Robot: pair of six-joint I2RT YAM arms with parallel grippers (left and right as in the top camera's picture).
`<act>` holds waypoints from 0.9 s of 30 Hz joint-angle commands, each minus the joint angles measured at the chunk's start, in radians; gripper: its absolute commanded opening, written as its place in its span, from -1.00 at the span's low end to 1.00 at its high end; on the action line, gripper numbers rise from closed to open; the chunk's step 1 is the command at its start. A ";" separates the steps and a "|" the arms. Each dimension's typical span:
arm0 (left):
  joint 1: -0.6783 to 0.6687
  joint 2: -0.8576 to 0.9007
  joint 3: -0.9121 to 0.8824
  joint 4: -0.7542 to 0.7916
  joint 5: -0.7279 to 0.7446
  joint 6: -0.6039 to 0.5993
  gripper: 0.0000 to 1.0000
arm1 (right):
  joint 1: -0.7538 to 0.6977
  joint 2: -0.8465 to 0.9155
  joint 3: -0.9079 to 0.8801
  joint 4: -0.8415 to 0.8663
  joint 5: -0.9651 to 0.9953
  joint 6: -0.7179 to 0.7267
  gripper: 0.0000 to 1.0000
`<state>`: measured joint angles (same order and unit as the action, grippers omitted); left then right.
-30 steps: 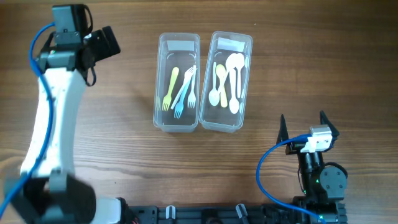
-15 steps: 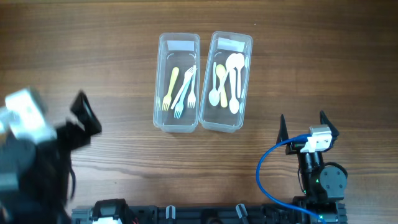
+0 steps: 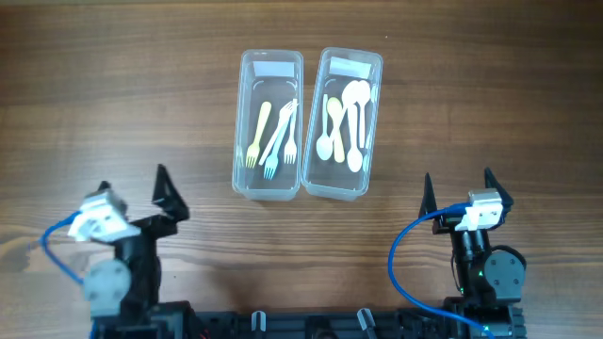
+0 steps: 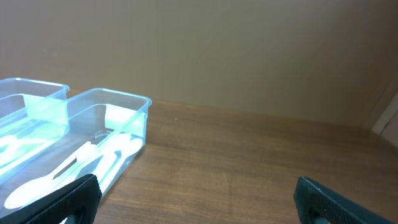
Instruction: Pack container
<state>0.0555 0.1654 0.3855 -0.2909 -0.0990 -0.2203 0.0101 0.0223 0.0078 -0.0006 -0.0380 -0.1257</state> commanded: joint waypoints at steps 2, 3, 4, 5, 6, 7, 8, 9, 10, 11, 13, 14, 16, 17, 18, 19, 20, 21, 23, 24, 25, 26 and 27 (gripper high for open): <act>0.008 -0.013 -0.230 0.236 0.069 -0.040 1.00 | -0.004 -0.002 -0.002 0.003 -0.016 -0.005 1.00; 0.007 -0.013 -0.253 0.256 0.069 -0.058 1.00 | -0.004 -0.002 -0.002 0.003 -0.015 -0.005 0.99; 0.007 -0.016 -0.269 0.266 0.069 -0.071 0.99 | -0.004 -0.002 -0.002 0.003 -0.016 -0.005 0.99; 0.007 -0.019 -0.277 0.266 0.069 -0.084 0.99 | -0.004 -0.002 -0.002 0.003 -0.016 -0.005 1.00; 0.007 -0.025 -0.285 0.265 0.071 -0.087 1.00 | -0.004 -0.002 -0.002 0.003 -0.016 -0.005 1.00; 0.006 -0.034 -0.291 0.262 0.073 -0.087 1.00 | -0.004 -0.002 -0.002 0.003 -0.016 -0.005 0.99; 0.004 -0.048 -0.298 0.254 0.073 -0.087 1.00 | -0.004 -0.002 -0.002 0.003 -0.016 -0.005 0.99; 0.001 -0.064 -0.301 0.243 0.072 -0.087 1.00 | -0.004 -0.002 -0.002 0.003 -0.016 -0.005 1.00; -0.001 -0.077 -0.301 0.230 0.072 -0.087 1.00 | -0.004 -0.002 -0.002 0.003 -0.016 -0.005 1.00; -0.003 -0.099 -0.301 0.208 0.072 -0.087 1.00 | -0.004 -0.002 -0.002 0.003 -0.016 -0.005 0.99; -0.005 -0.133 -0.301 0.176 0.072 -0.087 1.00 | -0.004 -0.002 -0.002 0.003 -0.016 -0.005 0.99; -0.006 -0.151 -0.301 0.161 0.072 -0.087 0.99 | -0.004 -0.002 -0.002 0.003 -0.016 -0.005 1.00; -0.006 -0.163 -0.301 0.148 0.073 -0.087 1.00 | -0.004 -0.002 -0.002 0.003 -0.016 -0.005 0.99; -0.006 -0.163 -0.301 0.143 0.073 -0.087 1.00 | -0.004 -0.002 -0.002 0.003 -0.016 -0.005 0.99; -0.006 -0.163 -0.301 0.140 0.074 -0.087 0.99 | -0.004 -0.002 -0.002 0.003 -0.016 -0.005 1.00; -0.006 -0.163 -0.301 0.132 0.077 -0.087 0.99 | -0.004 -0.002 -0.002 0.003 -0.016 -0.005 0.99; -0.006 -0.163 -0.301 0.125 0.080 -0.087 1.00 | -0.004 -0.002 -0.002 0.003 -0.016 -0.005 1.00; -0.006 -0.163 -0.301 0.111 0.084 -0.087 1.00 | -0.004 -0.002 -0.002 0.003 -0.016 -0.005 1.00; -0.006 -0.163 -0.301 0.080 0.092 -0.087 1.00 | -0.004 -0.002 -0.002 0.003 -0.016 -0.005 0.99; -0.006 -0.163 -0.301 0.068 0.091 -0.087 1.00 | -0.004 -0.002 -0.002 0.003 -0.016 -0.006 0.99; -0.006 -0.163 -0.301 0.061 0.091 -0.087 0.99 | -0.004 -0.002 -0.002 0.003 -0.016 -0.005 0.99; -0.006 -0.163 -0.301 0.047 0.091 -0.087 1.00 | -0.004 -0.002 -0.002 0.003 -0.016 -0.005 0.99; -0.006 -0.163 -0.301 0.037 0.091 -0.087 1.00 | -0.004 -0.002 -0.002 0.003 -0.016 -0.005 0.99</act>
<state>0.0536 0.0139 0.0933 -0.2329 -0.0269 -0.2958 0.0101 0.0223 0.0078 -0.0002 -0.0380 -0.1257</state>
